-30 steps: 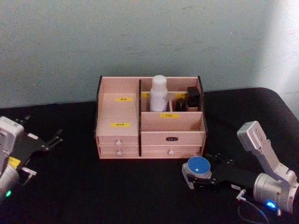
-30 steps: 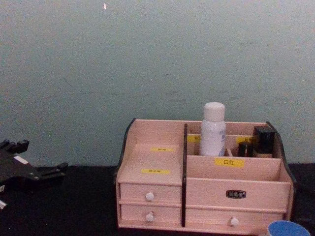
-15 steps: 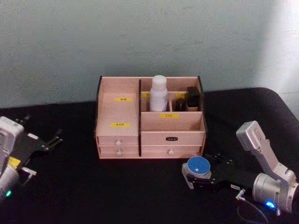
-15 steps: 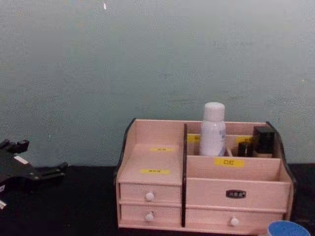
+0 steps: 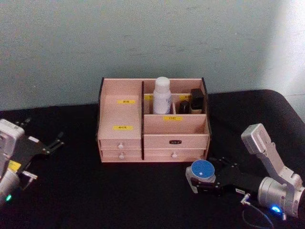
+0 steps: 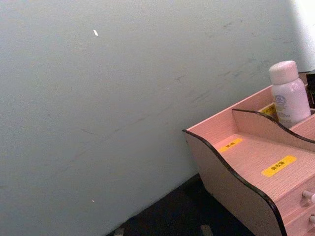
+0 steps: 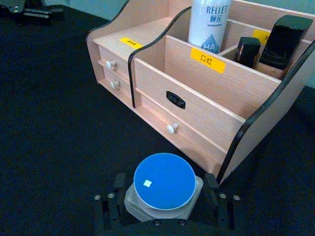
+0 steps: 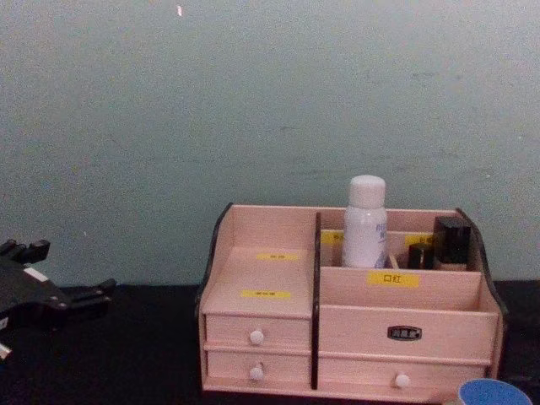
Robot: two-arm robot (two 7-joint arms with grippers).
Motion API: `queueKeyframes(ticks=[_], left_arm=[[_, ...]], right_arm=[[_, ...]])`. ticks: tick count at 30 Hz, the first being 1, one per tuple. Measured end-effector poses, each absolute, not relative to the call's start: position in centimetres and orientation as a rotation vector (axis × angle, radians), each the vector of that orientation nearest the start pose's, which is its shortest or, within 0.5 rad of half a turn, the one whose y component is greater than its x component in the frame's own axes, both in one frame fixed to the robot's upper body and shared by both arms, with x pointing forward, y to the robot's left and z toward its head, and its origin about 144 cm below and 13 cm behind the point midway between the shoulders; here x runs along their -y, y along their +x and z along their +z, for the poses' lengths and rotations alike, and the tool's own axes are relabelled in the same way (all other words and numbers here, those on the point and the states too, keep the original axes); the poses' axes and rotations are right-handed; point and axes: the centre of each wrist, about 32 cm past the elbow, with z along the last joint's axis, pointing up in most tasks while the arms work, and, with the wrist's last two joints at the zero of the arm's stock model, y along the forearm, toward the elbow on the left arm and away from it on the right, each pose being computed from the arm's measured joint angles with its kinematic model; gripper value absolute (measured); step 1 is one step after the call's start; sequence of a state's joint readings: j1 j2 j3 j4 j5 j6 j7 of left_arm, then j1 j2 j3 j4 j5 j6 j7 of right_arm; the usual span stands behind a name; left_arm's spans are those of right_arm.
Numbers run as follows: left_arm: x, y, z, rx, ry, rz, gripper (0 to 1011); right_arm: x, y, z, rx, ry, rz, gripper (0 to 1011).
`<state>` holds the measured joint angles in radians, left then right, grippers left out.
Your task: Pick up the facial cleanser and watermelon frost from the table and place them into the tiered storage box.
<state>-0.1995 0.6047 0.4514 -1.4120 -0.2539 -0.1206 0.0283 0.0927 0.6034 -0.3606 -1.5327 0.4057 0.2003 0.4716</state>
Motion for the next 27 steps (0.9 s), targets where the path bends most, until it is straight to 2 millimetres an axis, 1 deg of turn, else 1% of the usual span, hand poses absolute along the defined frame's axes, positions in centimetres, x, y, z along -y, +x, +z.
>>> queueKeyframes(ticks=[12,14,17,18,20,21,23,27], left_arm=[[-30.97,48.86,113.98,0.285,0.304,1.248,1001],[-30.97,48.86,113.98,0.285,0.304,1.248,1001],[-30.97,48.86,113.98,0.285,0.304,1.248,1001],[-30.97,48.86,113.98,0.285,0.304,1.248,1001],[-30.97,48.86,113.98,0.285,0.304,1.248,1001],[-30.97,48.86,113.98,0.285,0.304,1.248,1001],[-30.97,48.86,113.98,0.285,0.304,1.248,1001],[-30.97,48.86,113.98,0.285,0.304,1.248,1001]], right_arm=[[30.93,46.58,114.74,-0.143,-0.381,-0.819,992],[30.93,46.58,114.75,-0.143,-0.381,-0.819,927],[30.93,46.58,114.74,-0.142,-0.381,-0.819,868],[30.93,46.58,114.74,-0.142,-0.381,-0.819,820],[30.93,46.58,114.74,-0.142,-0.381,-0.819,787],[30.93,46.58,114.75,-0.142,-0.381,-0.819,739],[30.93,46.58,114.74,-0.142,-0.381,-0.819,717],[30.93,46.58,114.74,-0.142,-0.381,-0.819,717]])
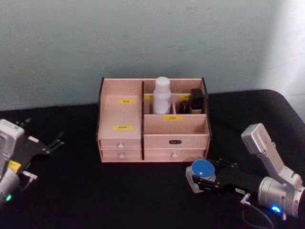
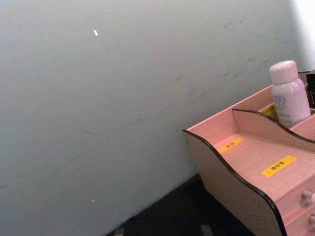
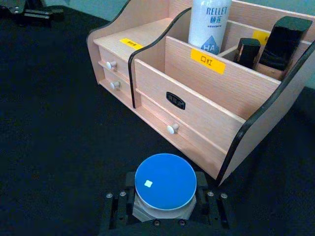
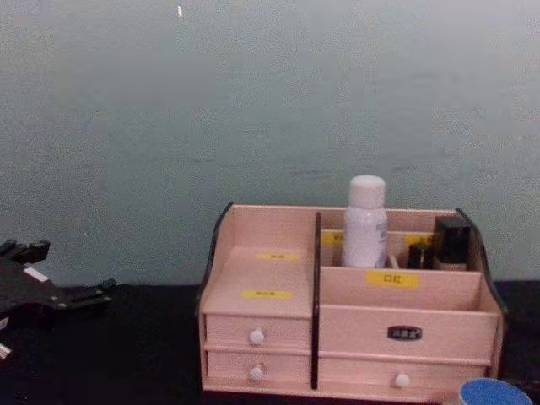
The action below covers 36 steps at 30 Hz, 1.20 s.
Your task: Pick up the facial cleanser and watermelon frost from the table and place them into the tiered storage box.
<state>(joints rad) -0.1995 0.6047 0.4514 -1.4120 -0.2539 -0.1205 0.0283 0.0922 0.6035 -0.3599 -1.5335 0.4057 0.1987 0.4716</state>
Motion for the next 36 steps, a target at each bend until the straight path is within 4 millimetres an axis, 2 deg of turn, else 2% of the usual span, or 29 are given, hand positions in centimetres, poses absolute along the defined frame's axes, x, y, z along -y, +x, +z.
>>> queueKeyframes(ticks=[21,36], left_arm=[[-31.0,48.9,114.0,0.285,0.304,1.248,1001],[-31.0,48.9,114.0,0.285,0.304,1.248,1001]], right_arm=[[30.9,46.4,115.0,-0.111,-0.376,-0.786,717],[30.8,46.5,116.5,-0.080,-0.320,-0.712,717]])
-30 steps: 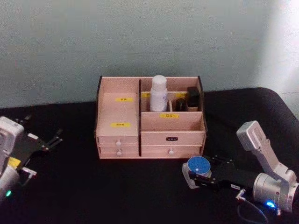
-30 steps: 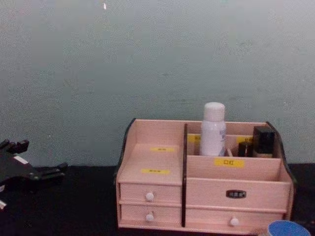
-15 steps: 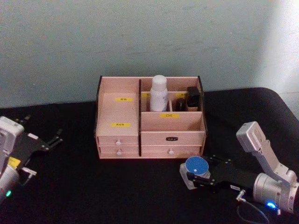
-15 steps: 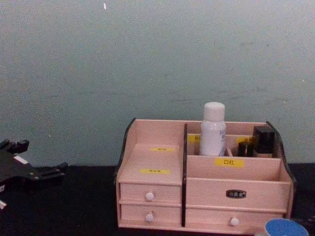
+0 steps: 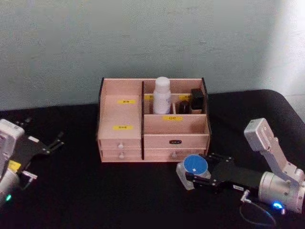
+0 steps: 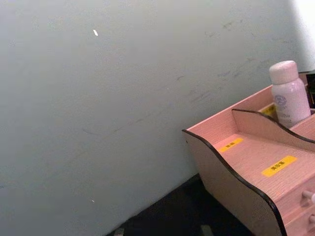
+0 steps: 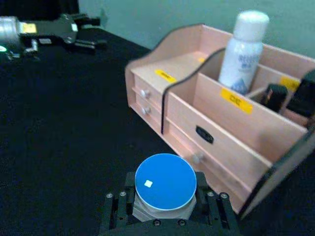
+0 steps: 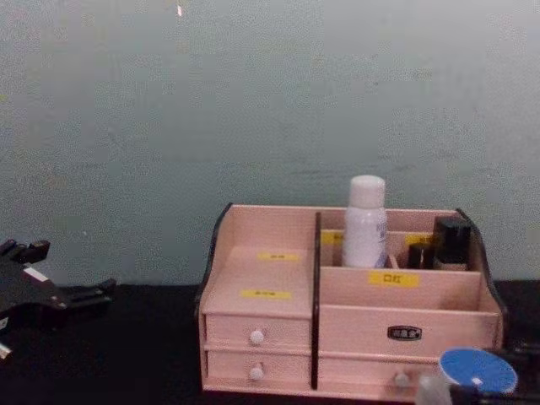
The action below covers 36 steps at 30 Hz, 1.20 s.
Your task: Pick up the facial cleanser and watermelon frost from the table and place them into the tiered storage box.
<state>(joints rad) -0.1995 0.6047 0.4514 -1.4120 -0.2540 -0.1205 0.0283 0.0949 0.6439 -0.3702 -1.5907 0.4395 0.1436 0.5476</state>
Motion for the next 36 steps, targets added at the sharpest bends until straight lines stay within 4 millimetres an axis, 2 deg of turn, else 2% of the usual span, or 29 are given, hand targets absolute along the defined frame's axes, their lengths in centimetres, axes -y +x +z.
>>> queueKeyframes(ticks=[9,17,27,36], left_arm=[[-31.0,48.9,114.0,0.285,0.304,1.248,1001],[-31.0,48.9,114.0,0.285,0.304,1.248,1001],[-31.0,48.9,114.0,0.285,0.304,1.248,1001],[-31.0,48.9,114.0,0.285,0.304,1.248,1001]], right_arm=[[29.8,47.4,117.5,-0.027,-0.287,-0.657,717],[28.0,48.8,118.7,0.028,-0.251,-0.619,717],[25.2,51.5,120.0,0.085,-0.223,-0.608,717],[22.4,54.7,121.1,0.107,-0.211,-0.623,717]])
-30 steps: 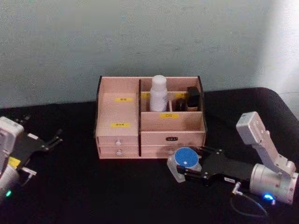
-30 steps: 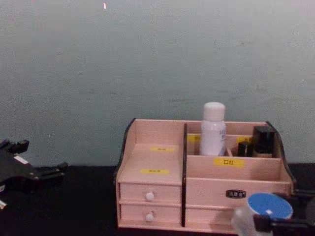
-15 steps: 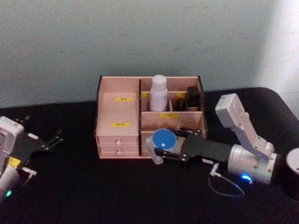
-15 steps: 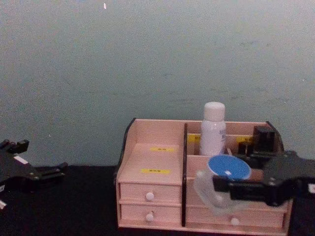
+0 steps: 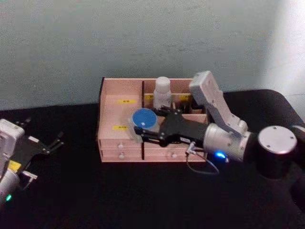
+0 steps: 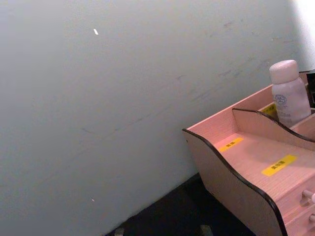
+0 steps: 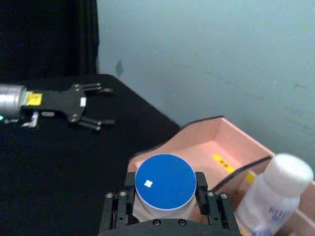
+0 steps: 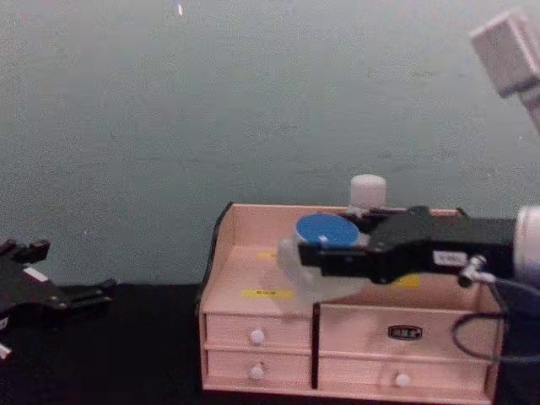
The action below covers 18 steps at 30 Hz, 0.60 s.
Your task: Pick up the facial cleanser and watermelon frost from the table and place them into the tiered storage box.
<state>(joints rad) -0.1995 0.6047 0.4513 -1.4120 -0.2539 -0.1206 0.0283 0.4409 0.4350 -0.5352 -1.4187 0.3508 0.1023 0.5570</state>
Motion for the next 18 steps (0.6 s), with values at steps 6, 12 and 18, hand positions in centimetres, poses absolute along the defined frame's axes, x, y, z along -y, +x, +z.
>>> queueKeyframes(ticks=[6,12,18], left_arm=[[-31.0,48.9,114.0,0.285,0.304,1.248,1001],[-31.0,48.9,114.0,0.285,0.304,1.248,1001],[-31.0,48.9,114.0,0.285,0.304,1.248,1001]], right_arm=[[20.9,56.6,121.7,0.108,-0.208,-0.635,717],[19.5,58.3,121.8,0.099,-0.203,-0.663,717],[18.4,59.4,121.6,0.088,-0.211,-0.696,717]])
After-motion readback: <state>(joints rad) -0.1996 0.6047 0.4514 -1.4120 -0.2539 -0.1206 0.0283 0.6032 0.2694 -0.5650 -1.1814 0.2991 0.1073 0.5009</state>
